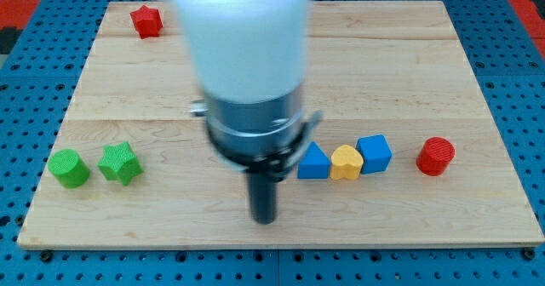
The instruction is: Move the blue triangle to the right of the red star
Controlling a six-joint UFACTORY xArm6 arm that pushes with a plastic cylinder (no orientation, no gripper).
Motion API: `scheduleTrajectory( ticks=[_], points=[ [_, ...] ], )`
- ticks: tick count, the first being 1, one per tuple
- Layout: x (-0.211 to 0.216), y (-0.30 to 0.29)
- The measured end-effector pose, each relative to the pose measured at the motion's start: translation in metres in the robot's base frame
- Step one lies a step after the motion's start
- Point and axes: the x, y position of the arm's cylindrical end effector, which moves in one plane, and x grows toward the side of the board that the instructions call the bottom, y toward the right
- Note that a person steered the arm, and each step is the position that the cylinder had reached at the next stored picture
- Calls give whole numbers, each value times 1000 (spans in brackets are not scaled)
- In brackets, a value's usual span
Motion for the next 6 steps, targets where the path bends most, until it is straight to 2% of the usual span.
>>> scheduleTrajectory(
  ticks=[2,4,6],
  points=[
    [-34,57],
    [-145,33],
    [-249,-18]
  ],
)
